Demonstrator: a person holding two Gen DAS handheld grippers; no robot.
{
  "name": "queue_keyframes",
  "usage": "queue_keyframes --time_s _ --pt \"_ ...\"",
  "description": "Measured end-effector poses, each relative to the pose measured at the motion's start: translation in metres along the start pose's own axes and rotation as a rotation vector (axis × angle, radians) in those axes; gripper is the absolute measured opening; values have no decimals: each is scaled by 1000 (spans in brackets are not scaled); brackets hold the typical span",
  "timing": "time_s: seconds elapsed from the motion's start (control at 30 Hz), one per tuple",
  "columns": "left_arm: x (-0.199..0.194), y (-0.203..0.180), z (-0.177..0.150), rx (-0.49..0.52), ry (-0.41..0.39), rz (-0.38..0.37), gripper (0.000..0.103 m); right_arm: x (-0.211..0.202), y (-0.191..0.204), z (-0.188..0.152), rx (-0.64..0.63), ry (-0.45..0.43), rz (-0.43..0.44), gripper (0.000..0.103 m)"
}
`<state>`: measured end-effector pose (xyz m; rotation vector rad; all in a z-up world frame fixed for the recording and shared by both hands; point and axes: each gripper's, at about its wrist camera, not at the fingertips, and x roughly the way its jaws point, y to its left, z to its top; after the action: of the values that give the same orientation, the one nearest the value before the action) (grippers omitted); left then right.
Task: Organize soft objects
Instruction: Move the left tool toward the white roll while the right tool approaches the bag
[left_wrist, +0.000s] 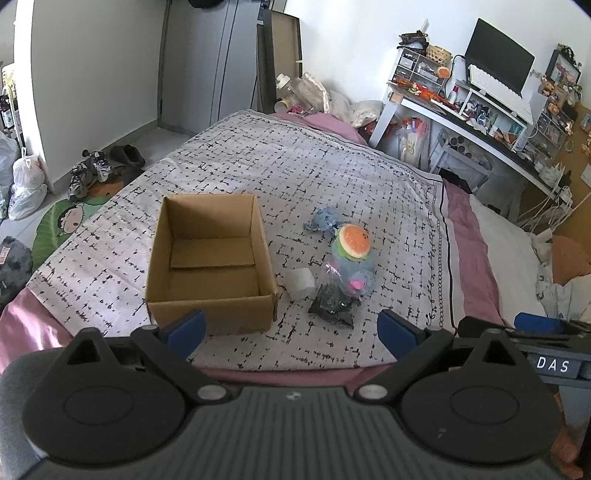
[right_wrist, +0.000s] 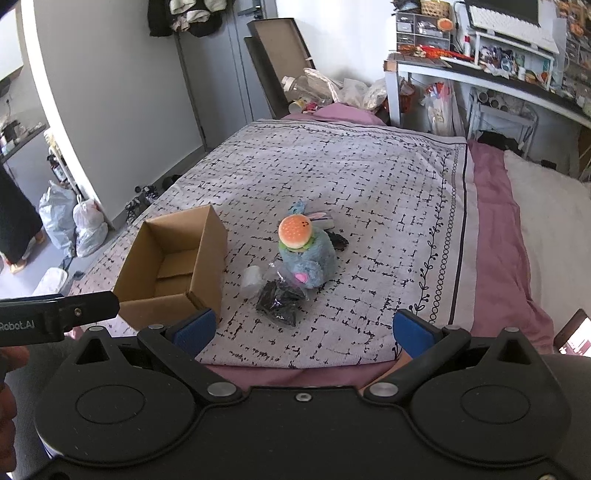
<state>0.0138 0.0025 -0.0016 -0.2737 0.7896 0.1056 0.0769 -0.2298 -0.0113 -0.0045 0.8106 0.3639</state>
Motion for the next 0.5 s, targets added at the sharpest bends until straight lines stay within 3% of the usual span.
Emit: queue_keyframes --time_s 0.5 --pt "47 -19 12 10 31 -32 96 41 -28 6 91 42 5 103"
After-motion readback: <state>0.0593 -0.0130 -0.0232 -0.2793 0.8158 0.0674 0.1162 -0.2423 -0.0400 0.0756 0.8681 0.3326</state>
